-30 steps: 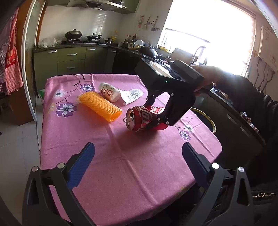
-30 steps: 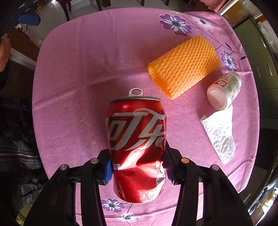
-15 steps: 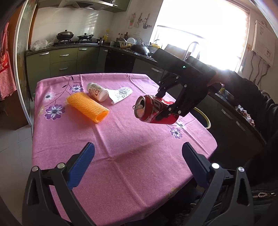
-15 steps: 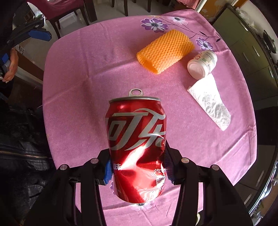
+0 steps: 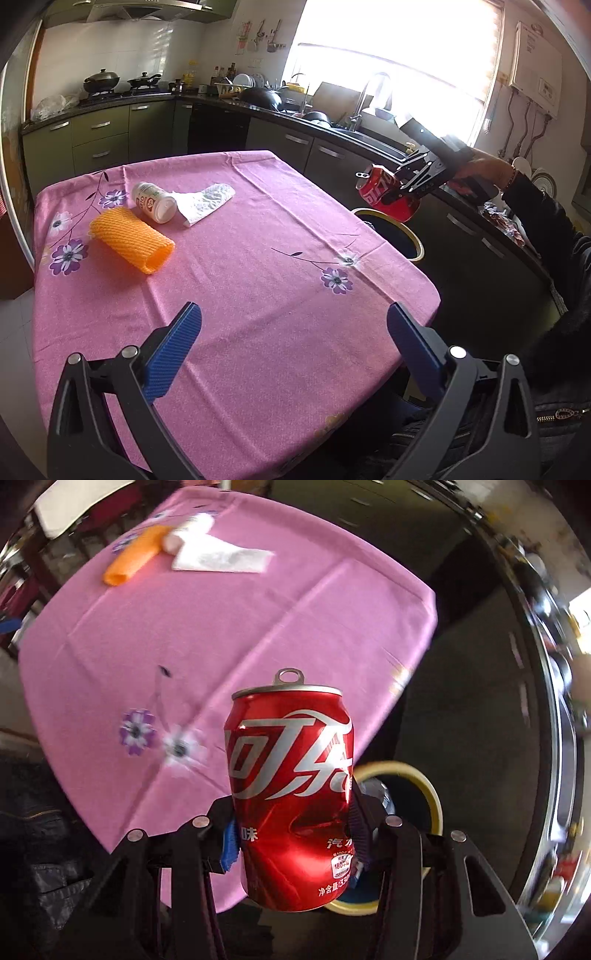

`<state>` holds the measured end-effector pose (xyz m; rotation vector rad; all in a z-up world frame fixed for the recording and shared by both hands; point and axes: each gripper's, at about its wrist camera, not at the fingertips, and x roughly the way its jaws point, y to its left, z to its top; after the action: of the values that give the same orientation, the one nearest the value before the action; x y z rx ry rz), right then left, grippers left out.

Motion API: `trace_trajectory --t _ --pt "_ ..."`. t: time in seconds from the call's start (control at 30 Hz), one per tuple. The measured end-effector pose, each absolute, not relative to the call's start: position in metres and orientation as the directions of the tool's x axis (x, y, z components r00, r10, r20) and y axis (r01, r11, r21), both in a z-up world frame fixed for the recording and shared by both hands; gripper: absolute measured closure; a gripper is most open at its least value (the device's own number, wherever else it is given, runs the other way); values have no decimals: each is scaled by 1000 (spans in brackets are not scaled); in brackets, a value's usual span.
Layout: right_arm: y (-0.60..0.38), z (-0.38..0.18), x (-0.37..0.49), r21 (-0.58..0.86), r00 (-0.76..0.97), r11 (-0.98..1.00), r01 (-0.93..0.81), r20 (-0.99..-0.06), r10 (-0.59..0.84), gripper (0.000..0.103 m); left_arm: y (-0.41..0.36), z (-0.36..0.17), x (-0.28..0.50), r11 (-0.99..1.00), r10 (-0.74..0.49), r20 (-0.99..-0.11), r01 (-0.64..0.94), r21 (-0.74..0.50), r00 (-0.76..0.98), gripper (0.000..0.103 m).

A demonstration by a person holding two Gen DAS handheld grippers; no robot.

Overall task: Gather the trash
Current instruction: 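Carry the can over the bin and open the right gripper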

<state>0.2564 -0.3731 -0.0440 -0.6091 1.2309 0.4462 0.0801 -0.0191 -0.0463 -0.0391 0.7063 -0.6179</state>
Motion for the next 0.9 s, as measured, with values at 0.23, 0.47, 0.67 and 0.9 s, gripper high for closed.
trace_trajectory --t 0.23,0.47,0.67,0.9 --pt "-494 -86 279 -204 248 924 -324 -961 -126 55 -39 -46 85 804 -552 -613 556 -210 566 7" --pt "-528 -111 283 -193 274 969 -152 -950 -146 32 -53 -49 91 797 -537 -645 579 -175 544 7" --pt "-504 -84 242 -80 401 990 -113 -916 -28 31 -63 -53 116 773 -536 -658 621 -131 529 7" --pt "-461 -78 177 76 475 980 -185 -866 157 29 -74 -56 190 740 -550 -686 659 -136 476 7"
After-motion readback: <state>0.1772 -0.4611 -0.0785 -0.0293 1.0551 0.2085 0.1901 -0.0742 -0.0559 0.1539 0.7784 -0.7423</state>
